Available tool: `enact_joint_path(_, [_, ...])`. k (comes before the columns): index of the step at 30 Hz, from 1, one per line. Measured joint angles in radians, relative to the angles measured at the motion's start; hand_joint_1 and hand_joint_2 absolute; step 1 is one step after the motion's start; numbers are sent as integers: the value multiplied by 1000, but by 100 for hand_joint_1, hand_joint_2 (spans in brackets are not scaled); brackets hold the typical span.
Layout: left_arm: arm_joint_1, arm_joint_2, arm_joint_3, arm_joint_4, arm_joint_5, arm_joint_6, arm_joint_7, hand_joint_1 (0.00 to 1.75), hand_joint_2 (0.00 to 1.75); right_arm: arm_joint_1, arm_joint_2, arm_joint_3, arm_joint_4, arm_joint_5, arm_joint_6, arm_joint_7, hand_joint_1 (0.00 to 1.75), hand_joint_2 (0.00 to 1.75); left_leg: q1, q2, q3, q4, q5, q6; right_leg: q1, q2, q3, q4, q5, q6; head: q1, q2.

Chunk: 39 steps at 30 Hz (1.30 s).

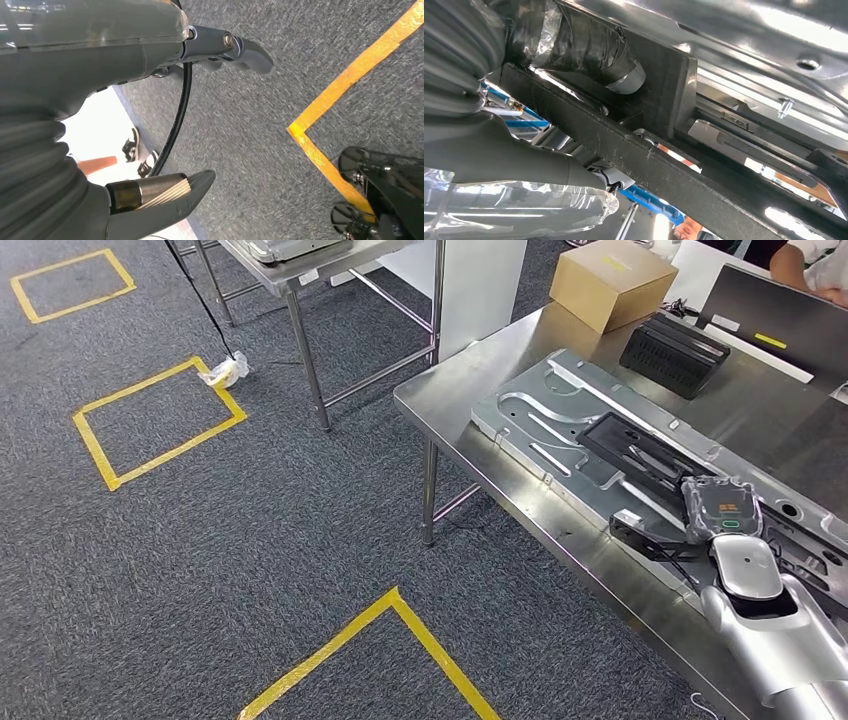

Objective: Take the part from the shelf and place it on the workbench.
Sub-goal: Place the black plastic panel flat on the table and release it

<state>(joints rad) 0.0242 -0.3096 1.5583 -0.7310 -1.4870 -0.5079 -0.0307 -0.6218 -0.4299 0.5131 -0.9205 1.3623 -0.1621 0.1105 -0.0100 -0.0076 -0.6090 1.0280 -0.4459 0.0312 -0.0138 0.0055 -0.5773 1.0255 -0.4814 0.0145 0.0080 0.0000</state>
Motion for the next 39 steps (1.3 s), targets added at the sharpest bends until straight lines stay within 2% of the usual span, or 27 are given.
enact_joint_path(3, [0,0,0,0,5,-1,7,0,175,0,4,0,6,0,0,0,175,175,0,0,0,0,1,1,0,0,0,0,1,1,0,0])
enact_joint_path(7, [0,0,0,0,5,-2,9,0,175,0,7,0,11,0,0,-1,0,0,0,0,0,0,1,2,1,0,0,0,1,2,0,0])
enact_joint_path(11, [0,3,0,4,-1,-15,9,0,0,-2,9,0,15,-1,0,-4,0,0,1,0,1,0,2,2,2,0,0,0,1,2,0,0])
enact_joint_path(31, [1,15,0,28,6,-14,21,0,0,-4,26,0,23,-48,-32,-28,0,0,1,0,1,0,2,2,2,0,1,1,1,2,0,0])
enact_joint_path(34, [1,15,0,28,11,-21,23,0,0,7,33,0,-27,-85,-36,-44,0,0,2,1,1,0,2,2,2,0,1,1,1,2,0,0])
enact_joint_path(39, [2,15,0,28,17,-34,27,0,0,29,54,4,-201,-126,-37,-48,0,0,2,1,2,0,2,2,2,1,1,1,1,2,0,0])
